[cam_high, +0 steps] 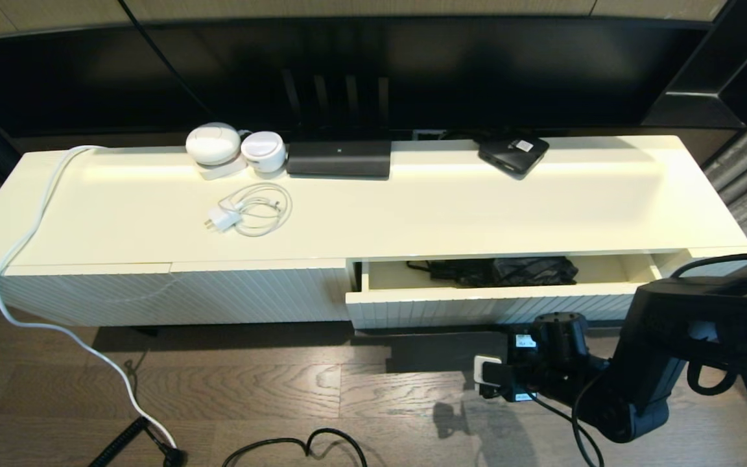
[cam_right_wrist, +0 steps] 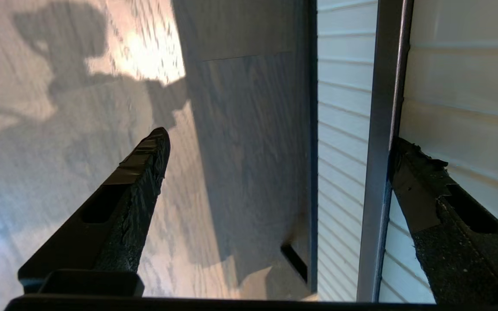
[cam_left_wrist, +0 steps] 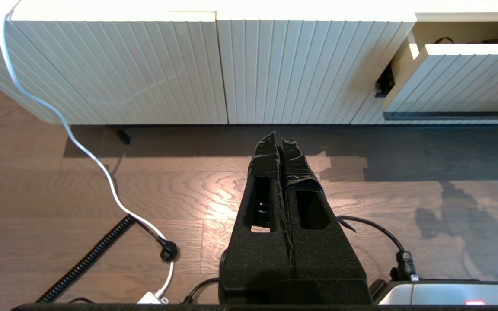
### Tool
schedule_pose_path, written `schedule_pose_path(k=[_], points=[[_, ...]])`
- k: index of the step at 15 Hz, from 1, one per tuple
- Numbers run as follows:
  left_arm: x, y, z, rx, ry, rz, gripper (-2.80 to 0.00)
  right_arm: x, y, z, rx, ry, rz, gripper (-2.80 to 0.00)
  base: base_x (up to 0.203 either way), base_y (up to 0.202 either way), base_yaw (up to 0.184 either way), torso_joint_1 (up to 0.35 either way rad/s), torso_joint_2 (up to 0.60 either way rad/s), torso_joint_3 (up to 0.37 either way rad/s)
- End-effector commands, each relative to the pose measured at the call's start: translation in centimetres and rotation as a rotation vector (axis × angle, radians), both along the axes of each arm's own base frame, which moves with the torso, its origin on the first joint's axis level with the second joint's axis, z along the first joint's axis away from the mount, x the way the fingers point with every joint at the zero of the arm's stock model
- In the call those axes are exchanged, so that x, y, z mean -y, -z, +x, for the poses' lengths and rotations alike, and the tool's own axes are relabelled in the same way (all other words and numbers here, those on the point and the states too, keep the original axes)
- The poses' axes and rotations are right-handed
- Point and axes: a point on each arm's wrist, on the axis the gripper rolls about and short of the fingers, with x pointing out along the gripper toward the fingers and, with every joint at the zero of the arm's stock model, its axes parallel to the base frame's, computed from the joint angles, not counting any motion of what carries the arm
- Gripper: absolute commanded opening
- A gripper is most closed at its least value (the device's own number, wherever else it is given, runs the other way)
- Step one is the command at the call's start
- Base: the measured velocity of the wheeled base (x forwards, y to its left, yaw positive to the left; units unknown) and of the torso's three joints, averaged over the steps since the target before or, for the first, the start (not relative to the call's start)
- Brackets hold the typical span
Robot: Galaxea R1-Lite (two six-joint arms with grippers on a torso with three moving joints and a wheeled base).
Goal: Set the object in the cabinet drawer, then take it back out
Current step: Open the drawer
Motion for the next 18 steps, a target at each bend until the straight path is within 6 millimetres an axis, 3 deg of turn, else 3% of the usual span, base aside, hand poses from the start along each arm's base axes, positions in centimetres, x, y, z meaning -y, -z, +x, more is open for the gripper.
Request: schedule_pose_path(k=[1,8,10,13,14,18], points=[[0.0,0.0,0.0,0.0,-0.001,-0.001,-2.8,0.1,-0.6,-0.3,0.015,-0.007,-0.002,0.0,0.0,0.0,0.0,0.0,0.0,0.0],[0.0,0.0,0.0,0.0,0.0,-0.001,-2.8,0.1,-2.8,-1.8,0.033,-0.016,0.005,0.0,0.0,0.0,0.0,0.0,0.0,0.0],[0.0,0.0,0.0,0.0,-0.001,-0.001,-2.8,0.5,-6.0,-3.7,0.082,-0.022,0.021,0.0,0.0,0.0,0.0,0.0,0.0,0.0],[0.0,0.0,0.0,-0.001,0.0,-0.001,-2.8,1.6,-10.3,-8.0,0.145,-0.019,0.039,0.0,0.0,0.0,0.0,0.0,0.0,0.0],[0.0,0.0,0.0,0.0,-0.001,-0.001,-2.8,2.2,-12.1,-9.6,0.177,-0.01,0.045,-2.8,0.0,0.0,0.0,0.0,0.0,0.0],[0.0,0.0,0.0,0.0,0.0,-0.001,-2.8,4.8,-16.8,-16.9,0.259,0.024,0.059,-2.8,0.0,0.0,0.0,0.0,0.0,0.0]])
